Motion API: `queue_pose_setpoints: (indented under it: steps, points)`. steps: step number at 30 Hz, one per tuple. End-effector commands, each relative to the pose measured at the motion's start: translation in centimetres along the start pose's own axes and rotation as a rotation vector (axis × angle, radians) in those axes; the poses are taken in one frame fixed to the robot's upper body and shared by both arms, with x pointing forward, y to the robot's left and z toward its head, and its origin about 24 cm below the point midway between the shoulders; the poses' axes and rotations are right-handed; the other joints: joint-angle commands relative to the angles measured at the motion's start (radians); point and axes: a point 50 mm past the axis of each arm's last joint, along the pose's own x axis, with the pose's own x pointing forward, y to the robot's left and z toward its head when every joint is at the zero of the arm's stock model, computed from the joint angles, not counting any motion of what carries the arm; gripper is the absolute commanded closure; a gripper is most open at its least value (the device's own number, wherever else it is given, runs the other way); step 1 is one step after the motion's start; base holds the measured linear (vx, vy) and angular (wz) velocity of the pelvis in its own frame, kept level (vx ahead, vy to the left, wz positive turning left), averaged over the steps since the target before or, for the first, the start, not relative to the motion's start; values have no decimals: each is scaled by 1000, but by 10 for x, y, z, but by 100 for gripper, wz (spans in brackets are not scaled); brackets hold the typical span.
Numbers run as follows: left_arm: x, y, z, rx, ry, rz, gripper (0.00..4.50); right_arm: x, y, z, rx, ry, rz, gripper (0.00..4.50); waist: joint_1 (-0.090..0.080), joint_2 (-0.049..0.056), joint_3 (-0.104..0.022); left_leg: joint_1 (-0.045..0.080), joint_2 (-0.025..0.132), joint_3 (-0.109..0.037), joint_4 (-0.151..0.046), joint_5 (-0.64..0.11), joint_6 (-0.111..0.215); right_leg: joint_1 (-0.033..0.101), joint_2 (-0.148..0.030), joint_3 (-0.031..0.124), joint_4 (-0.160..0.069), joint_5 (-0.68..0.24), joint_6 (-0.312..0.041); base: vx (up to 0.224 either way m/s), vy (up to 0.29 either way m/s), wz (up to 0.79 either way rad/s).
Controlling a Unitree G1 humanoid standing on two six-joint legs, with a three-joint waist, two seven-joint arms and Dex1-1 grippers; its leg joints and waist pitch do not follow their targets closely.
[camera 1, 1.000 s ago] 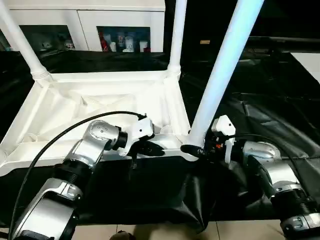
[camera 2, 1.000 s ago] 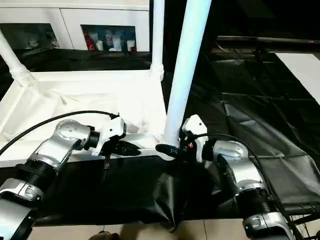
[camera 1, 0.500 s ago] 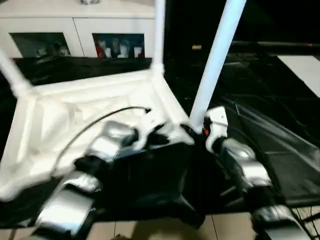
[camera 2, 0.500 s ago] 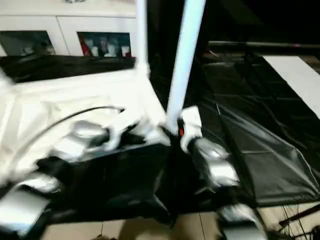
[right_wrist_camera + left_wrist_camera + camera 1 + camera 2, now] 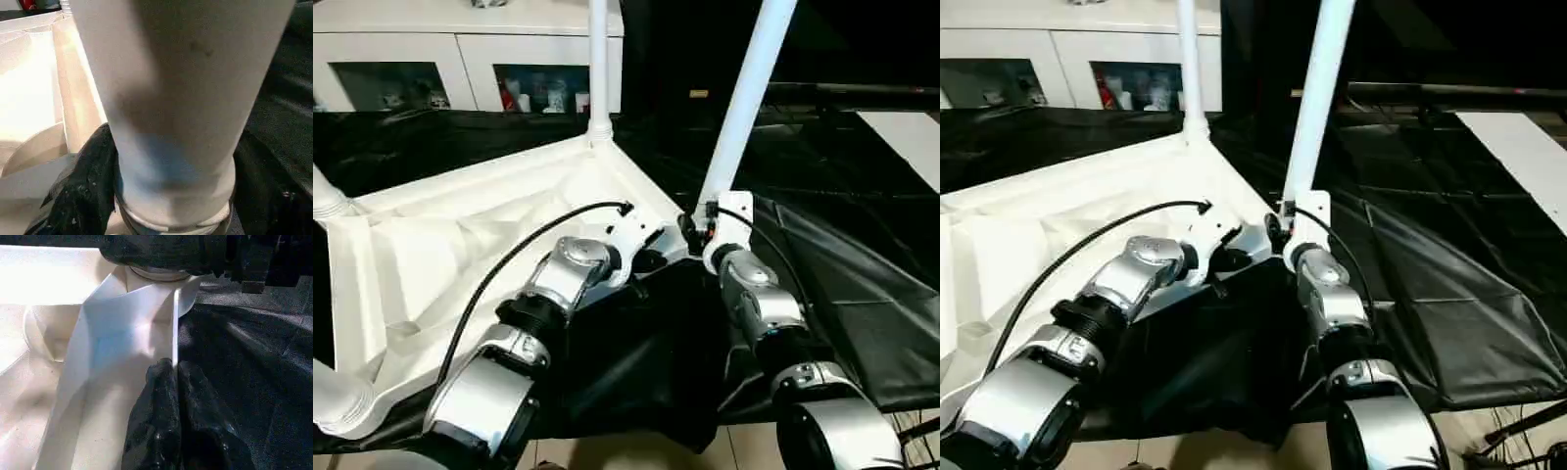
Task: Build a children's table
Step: Rotate leg to tighten
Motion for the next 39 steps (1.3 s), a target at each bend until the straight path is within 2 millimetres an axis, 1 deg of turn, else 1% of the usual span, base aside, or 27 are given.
queue_pose_setpoints:
  steps: [1, 2, 3, 5, 7, 9, 10, 11, 12, 14, 15, 16, 17, 18, 20, 21, 22, 23, 24, 26, 27, 29, 30, 32, 33, 35, 39]
  points:
    - [-4, 8, -13, 3, 60, 62, 450, -3, 30, -25, 75, 64, 174, 143, 1, -2, -47, 12, 51, -28, -80, -285, 18, 21, -66, 41, -95, -250, -185, 0, 0, 0]
    - [-4, 8, -14, 4, 60, 61, 450, -3, 29, -23, 77, 56, 178, 122, 2, -2, -49, 9, 52, -28, -81, -269, 19, 22, -65, 40, -92, -234, -186, 0, 0, 0]
    - [-5, 9, -15, 10, 61, 57, 450, -3, 28, -20, 75, 38, 191, 106, 2, -1, -49, 10, 52, -27, -80, -263, 22, 22, -62, 40, -90, -214, -192, 0, 0, 0]
    - [-8, 10, -16, 23, 55, 41, 450, -4, 24, -15, 51, 11, 201, 99, -4, -3, -51, 1, 51, -30, -81, -249, 30, 29, -63, 38, -86, -196, -195, 0, 0, 0]
    - [-12, 12, -18, 48, 52, 26, 450, -6, 19, -10, 41, -18, 228, 87, -10, -4, -54, -1, 52, -30, -80, -230, 34, 31, -62, 36, -83, -173, -200, 0, 0, 0]
    - [-20, 16, -21, 61, 56, 7, 450, -16, 10, -4, -14, -45, 340, 58, -7, -3, -57, 2, 53, -25, -70, -182, 67, 34, -60, 37, -75, -71, -228, 0, 0, 0]
    - [-21, 16, -22, 60, 55, 3, 450, -18, 9, -3, -27, -44, 353, 58, -7, -6, -58, 0, 52, -25, -68, -167, 76, 38, -59, 36, -73, -47, -233, 0, 0, 0]
    - [-21, 17, -22, 58, 55, 0, 450, -19, 7, -3, -40, -43, 366, 50, -6, -5, -58, 0, 53, -24, -67, -154, 84, 37, -60, 36, -70, -27, -237, 0, 0, 0]
    - [-24, 18, -23, 52, 54, -11, 450, -24, 2, -4, -86, -37, 413, 39, -6, -7, -63, 1, 50, -21, -60, -113, 102, 39, -59, 36, -64, 32, -254, 0, 0, 0]
    - [-28, 18, -25, 53, 56, -31, 450, -29, -4, -4, -130, -33, 452, 39, -8, -9, -66, -2, 50, -19, -57, -91, 117, 38, -59, 36, -59, 67, -271, 0, 0, 0]
    - [-34, 19, -27, 84, 55, -80, 450, -38, -17, -2, -192, -27, 501, 39, -4, -8, -65, 0, 51, -19, -56, -90, 119, 39, -60, 35, -60, 70, -275, 0, 0, 0]
    - [-39, 19, -29, 97, 56, -123, 450, -43, -24, 0, -220, -29, 530, 39, 0, -14, -67, -4, 51, -19, -52, -74, 131, 43, -58, 35, -55, 92, -275, 0, 0, 0]
    - [-41, 18, -30, 97, 57, -143, 450, -44, -27, 2, -228, -32, 541, 39, 2, -13, -69, -4, 52, -19, -50, -64, 136, 43, -59, 36, -52, 110, -277, 0, 0, 0]
    - [-41, 18, -30, 98, 57, -144, 450, -45, -27, 2, -228, -32, 542, 39, 1, -11, -69, -4, 52, -15, -46, -42, 149, 36, -55, 35, -48, 141, -290, 0, 0, 0]
    - [-46, 15, -31, 127, 44, -221, 450, -49, -32, 5, -240, -34, 586, 39, 2, -14, -65, -5, 52, -16, -47, -60, 149, 37, -56, 34, -49, 107, -294, 0, 0, 0]
    - [-51, 10, -33, 156, 34, -305, 450, -52, -34, 7, -244, -35, 627, 39, 4, -14, -65, -2, 54, -16, -48, -73, 145, 35, -58, 35, -51, 82, -296, 0, 0, 0]
    - [-56, 7, -36, 176, 36, -378, 450, -55, -35, 9, -251, -35, 665, 39, 4, -13, -65, -2, 56, -16, -48, -74, 143, 35, -57, 36, -51, 76, -294, 0, 0, 0]
    - [-62, 3, -40, 193, 53, -450, 450, -59, -37, 11, -268, -34, 708, 39, 9, -11, -67, 1, 59, -16, -48, -72, 139, 34, -57, 36, -48, 75, -296, 0, 0, 0]
    - [-63, 3, -41, 196, 62, -460, 450, -60, -37, 12, -276, -33, 719, 39, 12, -9, -66, 4, 59, -13, -47, -66, 139, 32, -51, 36, -45, 94, -295, 0, 0, 0]
    - [-64, 4, -41, 198, 67, -457, 450, -62, -37, 12, -294, -25, 746, 39, 18, -6, -67, 9, 61, -11, -47, -61, 137, 26, -50, 35, -43, 105, -300, 0, 0, 0]
    - [-66, 4, -42, 201, 71, -474, 450, -65, -37, 10, -319, -6, 795, 39, 27, -9, -65, 8, 60, -11, -47, -70, 124, 27, -50, 34, -43, 87, -299, 0, 0, 0]
    - [-66, 4, -42, 202, 72, -480, 450, -66, -36, 9, -324, -2, 806, 39, 35, -8, -64, 8, 61, -10, -47, -79, 113, 27, -52, 35, -44, 69, -292, 0, 0, 0]
    - [-69, 4, -42, 205, 80, -502, 450, -71, -34, 5, -378, 33, 888, 39, 39, -9, -63, 8, 61, -12, -49, -103, 92, 27, -53, 35, -46, 35, -284, 0, 0, 0]
    - [-70, 5, -42, 208, 82, -500, 450, -72, -33, 4, -389, 41, 903, 39, 38, -11, -63, 9, 60, -11, -49, -116, 86, 27, -54, 36, -46, 24, -280, 0, 0, 0]
    - [-71, 7, -41, 219, 90, -487, 450, -74, -32, 0, -421, 62, 936, 39, 37, -13, -63, 5, 58, -13, -49, -116, 84, 29, -55, 36, -47, 16, -273, 0, 0, 0]
    - [-72, 8, -41, 223, 92, -484, 450, -74, -32, -1, -433, 68, 944, 39, 38, -14, -64, 4, 57, -13, -47, -111, 84, 29, -57, 37, -47, 15, -268, 0, 0, 0]
    - [-73, 10, -40, 226, 90, -475, 450, -71, -32, 0, -433, 70, 935, 39, 39, -15, -68, 3, 55, -13, -43, -80, 96, 30, -54, 36, -41, 44, -272, 0, 0, 0]
